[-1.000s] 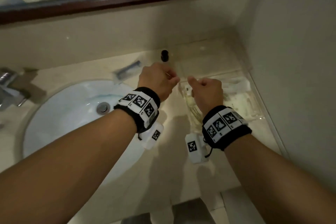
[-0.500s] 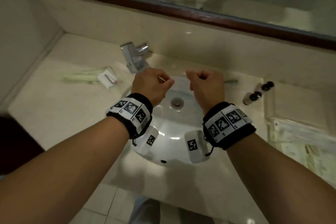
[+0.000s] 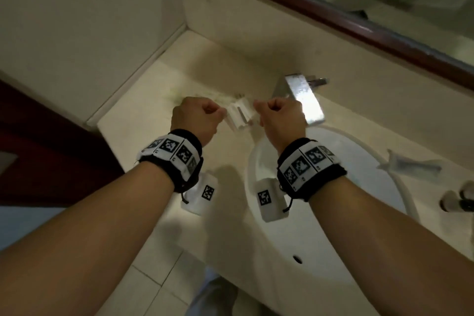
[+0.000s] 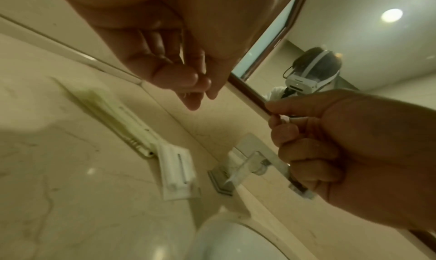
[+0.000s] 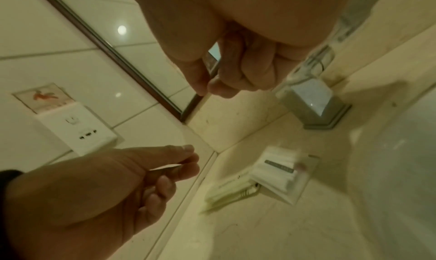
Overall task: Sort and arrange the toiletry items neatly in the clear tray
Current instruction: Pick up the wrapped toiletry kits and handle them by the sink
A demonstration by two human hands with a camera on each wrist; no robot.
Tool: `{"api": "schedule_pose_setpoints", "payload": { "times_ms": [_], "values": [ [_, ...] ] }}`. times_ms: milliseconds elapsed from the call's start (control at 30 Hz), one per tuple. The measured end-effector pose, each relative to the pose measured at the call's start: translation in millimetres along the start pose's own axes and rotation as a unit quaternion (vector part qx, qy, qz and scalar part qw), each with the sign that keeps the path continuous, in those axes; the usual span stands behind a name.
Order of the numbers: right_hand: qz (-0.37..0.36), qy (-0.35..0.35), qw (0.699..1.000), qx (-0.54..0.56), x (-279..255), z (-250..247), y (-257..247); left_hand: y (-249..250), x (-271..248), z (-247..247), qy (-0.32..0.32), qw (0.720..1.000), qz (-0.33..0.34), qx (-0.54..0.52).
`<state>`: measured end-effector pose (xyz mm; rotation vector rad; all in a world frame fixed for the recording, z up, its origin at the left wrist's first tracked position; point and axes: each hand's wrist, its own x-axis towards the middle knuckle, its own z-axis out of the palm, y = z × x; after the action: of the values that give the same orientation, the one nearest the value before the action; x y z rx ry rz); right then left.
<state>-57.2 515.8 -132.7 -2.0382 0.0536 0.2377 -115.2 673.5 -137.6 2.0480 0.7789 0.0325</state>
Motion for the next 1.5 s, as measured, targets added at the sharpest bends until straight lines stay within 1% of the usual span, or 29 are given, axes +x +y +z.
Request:
{"api": "schedule_pose_setpoints", "payload": {
  "times_ms": [133,267,367,467,567,667,767,900,1000,1100,1233,1300,1367,1500],
  "values": [
    [0.018,-0.011,0.999,-0.028,24.2,36.2,5.6,-27.8,33.3,-7.0,0.002,1.000,-0.021,0.000],
    [0.026,-0.018,0.997,-0.066,49.4,63.2,13.4,-47.1,65.4,-4.6,0.009,0.999,-0.028,0.041],
    [0.026,-0.030,0.992,-0.119,66.0,80.1,16.8,-57.8,85.1,4.1,0.003,0.997,-0.042,0.059],
    [0.018,-0.046,0.986,-0.160,78.6,91.8,14.5,-65.7,97.6,14.8,0.004,0.998,-0.020,0.060],
    [0.021,-0.061,0.982,-0.175,88.4,101.6,13.7,-67.6,105.8,19.1,-0.004,0.992,0.019,0.125],
    [0.028,-0.071,0.979,-0.191,92.0,108.3,13.2,-69.3,115.4,16.3,-0.020,0.979,0.048,0.199],
    [0.032,-0.075,0.977,-0.196,94.1,109.5,11.5,-69.7,119.0,11.1,-0.031,0.967,0.056,0.246],
    [0.034,-0.078,0.974,-0.211,99.6,108.3,3.4,-63.0,116.1,1.9,-0.015,0.957,0.061,0.284],
    [0.045,-0.074,0.974,-0.211,102.3,108.2,-1.5,-61.1,111.7,-3.1,-0.026,0.943,0.077,0.324],
    [0.051,-0.070,0.972,-0.218,103.5,107.2,-2.7,-64.9,109.0,-6.2,-0.028,0.923,0.098,0.372],
    [0.050,-0.034,0.974,-0.217,105.5,103.6,0.5,-71.1,105.5,-14.2,-0.033,0.903,0.108,0.414],
    [0.035,-0.012,0.975,-0.218,104.6,103.8,1.4,-74.3,103.5,-19.7,-0.036,0.900,0.097,0.423],
    [0.019,-0.010,0.976,-0.217,103.6,104.3,1.1,-77.0,102.3,-25.4,-0.036,0.902,0.080,0.422],
    [0.001,-0.052,0.975,-0.218,98.7,109.4,-2.7,-80.9,99.6,-41.9,-0.027,0.914,0.030,0.404]
  ]
}}
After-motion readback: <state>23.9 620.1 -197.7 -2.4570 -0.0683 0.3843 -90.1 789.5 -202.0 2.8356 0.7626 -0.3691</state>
